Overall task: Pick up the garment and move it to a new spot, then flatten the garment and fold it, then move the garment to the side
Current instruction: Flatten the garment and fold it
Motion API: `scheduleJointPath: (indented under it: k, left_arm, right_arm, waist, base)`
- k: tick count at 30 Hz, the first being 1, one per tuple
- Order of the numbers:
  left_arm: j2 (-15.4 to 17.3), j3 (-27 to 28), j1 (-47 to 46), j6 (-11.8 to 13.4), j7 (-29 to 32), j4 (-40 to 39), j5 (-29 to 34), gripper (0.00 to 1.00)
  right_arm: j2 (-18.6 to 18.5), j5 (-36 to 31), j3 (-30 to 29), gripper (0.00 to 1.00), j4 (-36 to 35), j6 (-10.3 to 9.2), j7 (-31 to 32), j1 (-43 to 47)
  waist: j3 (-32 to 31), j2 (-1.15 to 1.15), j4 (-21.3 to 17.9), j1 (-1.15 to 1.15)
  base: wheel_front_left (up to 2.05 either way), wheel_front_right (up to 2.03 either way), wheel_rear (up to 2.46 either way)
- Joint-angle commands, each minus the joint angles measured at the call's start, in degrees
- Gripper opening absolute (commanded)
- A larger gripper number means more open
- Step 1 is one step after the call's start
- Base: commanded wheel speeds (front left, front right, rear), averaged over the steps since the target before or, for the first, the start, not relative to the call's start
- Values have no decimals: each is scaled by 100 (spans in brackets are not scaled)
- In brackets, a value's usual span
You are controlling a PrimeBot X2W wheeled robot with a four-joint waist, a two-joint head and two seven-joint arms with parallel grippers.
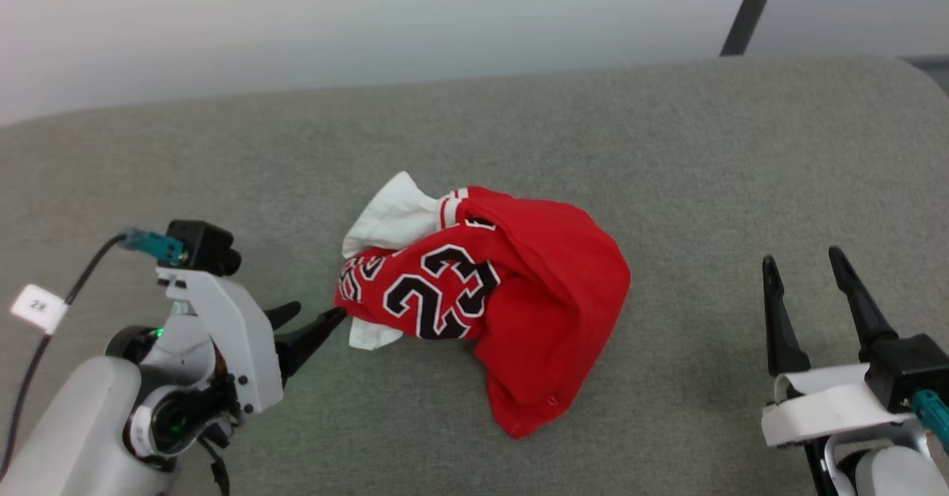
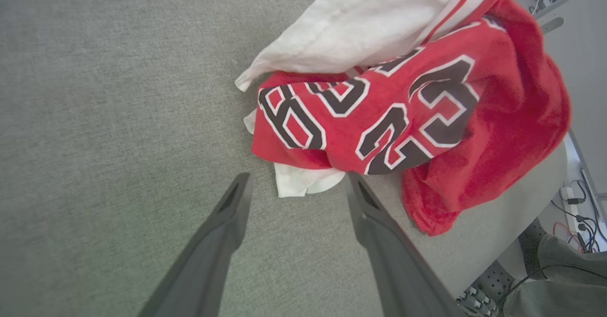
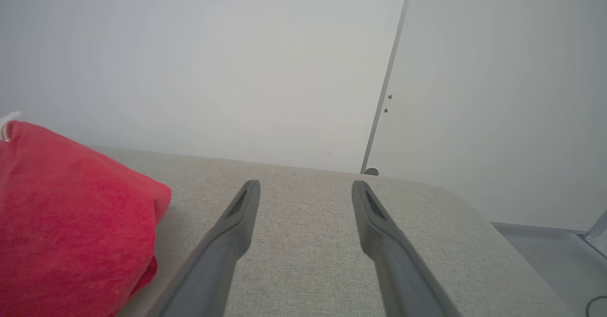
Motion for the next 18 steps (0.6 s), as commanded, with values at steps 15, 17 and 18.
scheduleJointPath:
  k: [15,17,18]
  left_arm:
    - [48,-398,-517,-168,306,830,211,100]
    - [16,-448,-540,-187,316,960,221,100]
    - [5,-476,-548,-197,320,1019,237,100]
  right_arm:
    - [48,16,70,100,-179,-4,-26,-364]
    - [49,19,68,100,-182,-4,-26,-383]
    - [50,30,69,100,-183,-4,-26,-393]
  waist:
    - [671,0,-446,0]
    - [691,0,-459,0]
    - [700,0,-464,0]
  base:
    - [0,0,0]
    - [0,0,0]
    - [0,0,0]
